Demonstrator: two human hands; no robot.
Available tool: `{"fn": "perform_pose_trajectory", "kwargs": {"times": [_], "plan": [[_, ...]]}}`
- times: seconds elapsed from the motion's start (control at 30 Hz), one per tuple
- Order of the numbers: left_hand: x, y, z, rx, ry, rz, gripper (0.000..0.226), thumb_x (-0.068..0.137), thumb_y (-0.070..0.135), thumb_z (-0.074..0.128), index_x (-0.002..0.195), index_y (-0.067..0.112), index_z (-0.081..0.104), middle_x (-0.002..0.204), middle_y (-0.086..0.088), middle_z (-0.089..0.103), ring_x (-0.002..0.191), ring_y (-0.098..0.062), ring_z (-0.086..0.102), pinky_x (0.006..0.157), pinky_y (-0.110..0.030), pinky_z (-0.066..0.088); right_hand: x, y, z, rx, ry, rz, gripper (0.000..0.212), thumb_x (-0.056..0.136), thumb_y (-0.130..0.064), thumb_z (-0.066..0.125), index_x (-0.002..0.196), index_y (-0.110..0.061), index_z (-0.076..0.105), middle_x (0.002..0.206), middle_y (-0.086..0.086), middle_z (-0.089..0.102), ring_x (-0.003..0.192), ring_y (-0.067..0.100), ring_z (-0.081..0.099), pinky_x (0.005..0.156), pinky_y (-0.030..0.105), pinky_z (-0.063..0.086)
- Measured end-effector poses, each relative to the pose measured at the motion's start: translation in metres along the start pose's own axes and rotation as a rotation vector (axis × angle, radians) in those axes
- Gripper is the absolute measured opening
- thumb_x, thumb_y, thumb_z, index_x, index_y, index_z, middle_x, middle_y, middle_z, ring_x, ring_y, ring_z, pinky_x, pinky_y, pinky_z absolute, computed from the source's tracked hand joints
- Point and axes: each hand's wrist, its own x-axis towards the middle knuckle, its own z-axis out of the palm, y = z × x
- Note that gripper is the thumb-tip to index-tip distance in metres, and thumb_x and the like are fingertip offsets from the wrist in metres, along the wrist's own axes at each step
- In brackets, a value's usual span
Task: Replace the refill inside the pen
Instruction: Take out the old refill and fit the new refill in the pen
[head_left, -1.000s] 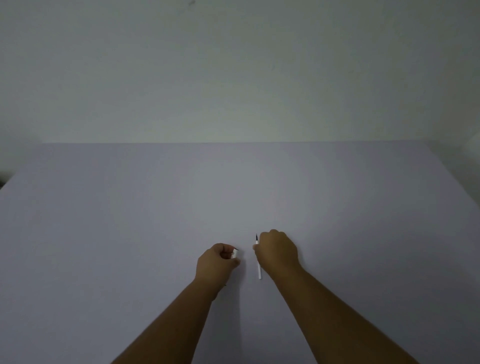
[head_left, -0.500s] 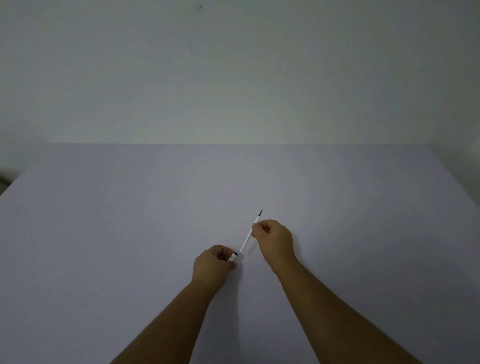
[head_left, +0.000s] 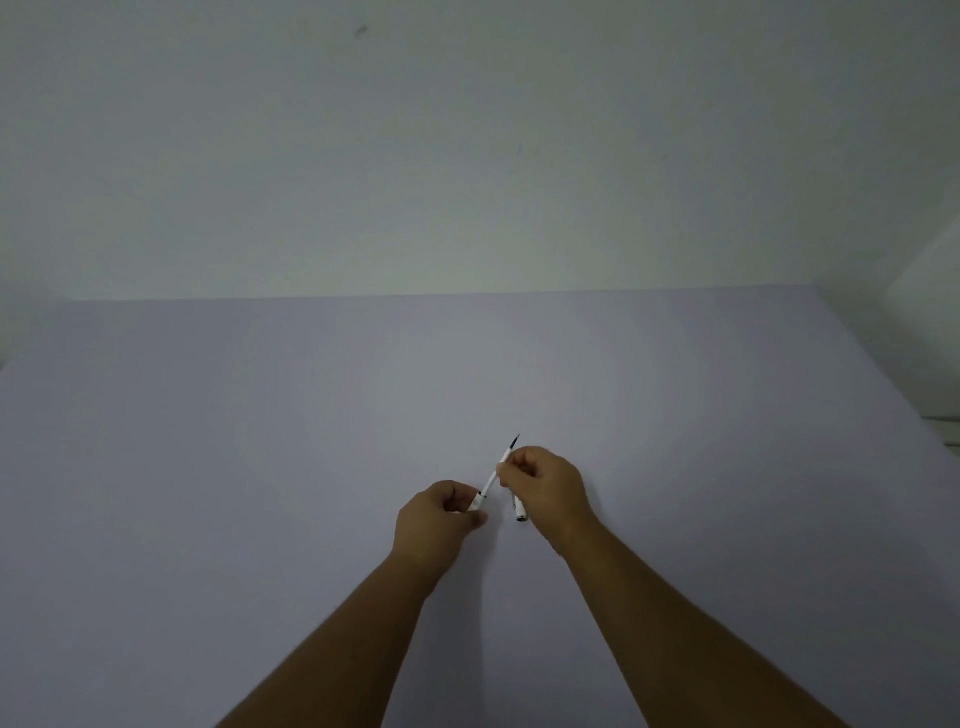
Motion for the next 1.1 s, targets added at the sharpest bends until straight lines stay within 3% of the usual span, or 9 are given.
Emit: {"fn": "perform_pose_trajectory", "kwargs": {"times": [0.1,0.17,0.23,0.3,0.4,0.47,0.53,0.63,1.1], "plan": [[-0.002,0.005,0.003,-0.025,-0.028,0.016,0.014,0.077,0.015,0.073,0.083,0.027,0.067,0.079,0.007,0.067,0.071,-0.009,0.059,0.062,-0.023,0.047,-0.004,0.001,-0.007,-0.056,-0.088,0.009,0.014,0.081,-0.021,0.063,0.073,-0.010,0.070,0.066,0.003,0.063,0.064,0.020,0.056,0.064,0.033,0.049],[-0.002,0.008,0.004,-0.052,-0.029,0.014,0.016,0.077,0.014,0.073,0.082,0.028,0.067,0.079,0.006,0.066,0.069,-0.009,0.058,0.060,-0.022,0.047,-0.001,0.002,-0.017,0.015,0.049,0.062,0.021,0.082,-0.018,0.060,0.078,0.000,0.070,0.077,0.015,0.069,0.073,0.030,0.061,0.072,0.037,0.052],[-0.003,0.010,0.003,-0.069,-0.028,0.017,0.019,0.077,0.014,0.073,0.083,0.030,0.065,0.081,0.004,0.065,0.070,-0.009,0.058,0.058,-0.019,0.046,0.005,0.007,-0.028,-0.034,0.189,0.110,0.023,0.083,-0.015,0.056,0.073,0.003,0.067,0.071,0.014,0.065,0.067,0.028,0.058,0.066,0.034,0.049],[-0.004,0.010,0.002,-0.063,-0.039,0.024,0.024,0.078,0.014,0.071,0.084,0.036,0.062,0.085,0.001,0.067,0.072,-0.011,0.059,0.055,-0.017,0.045,0.009,0.012,-0.034,-0.206,0.190,0.138,0.031,0.082,-0.011,0.051,0.051,-0.008,0.050,0.054,0.002,0.048,0.053,0.018,0.043,0.051,0.026,0.035],[-0.005,0.009,0.002,-0.065,-0.055,0.019,0.026,0.080,0.015,0.068,0.086,0.040,0.061,0.085,0.000,0.068,0.070,-0.011,0.060,0.046,-0.012,0.045,0.011,0.019,-0.027,-0.488,0.070,0.169,0.040,0.085,-0.015,0.051,0.048,-0.019,0.037,0.052,-0.003,0.040,0.060,0.019,0.045,0.051,0.025,0.033],[-0.005,0.008,0.003,-0.057,-0.063,0.016,0.023,0.081,0.016,0.067,0.090,0.037,0.062,0.085,0.000,0.067,0.070,-0.011,0.059,0.045,-0.013,0.044,0.013,0.022,-0.020,-0.563,0.043,0.201,0.033,0.087,-0.020,0.052,0.054,-0.016,0.044,0.058,0.000,0.047,0.066,0.022,0.049,0.053,0.026,0.036],[-0.005,0.006,0.004,-0.046,-0.068,0.011,0.022,0.082,0.017,0.067,0.096,0.033,0.063,0.088,-0.002,0.067,0.072,-0.013,0.060,0.048,-0.016,0.044,0.014,0.021,-0.014,-0.609,0.033,0.237,0.022,0.088,-0.027,0.052,0.072,-0.013,0.059,0.075,0.008,0.061,0.073,0.025,0.059,0.059,0.026,0.040],[-0.004,0.004,0.003,-0.047,-0.071,0.002,0.022,0.083,0.016,0.067,0.098,0.031,0.062,0.092,-0.004,0.069,0.076,-0.016,0.061,0.051,-0.018,0.044,0.016,0.022,-0.009,-0.641,0.054,0.265,0.028,0.090,-0.031,0.051,0.093,-0.006,0.065,0.098,0.011,0.070,0.090,0.028,0.067,0.064,0.028,0.044],[-0.001,0.003,0.000,-0.016,-0.078,-0.001,0.022,0.083,0.016,0.067,0.100,0.030,0.062,0.094,-0.005,0.069,0.081,-0.017,0.063,0.050,-0.017,0.042,0.016,0.020,-0.001,-0.593,0.119,0.354,0.033,0.090,-0.034,0.055,0.097,-0.003,0.066,0.102,0.013,0.070,0.093,0.028,0.067,0.067,0.030,0.048]]}}
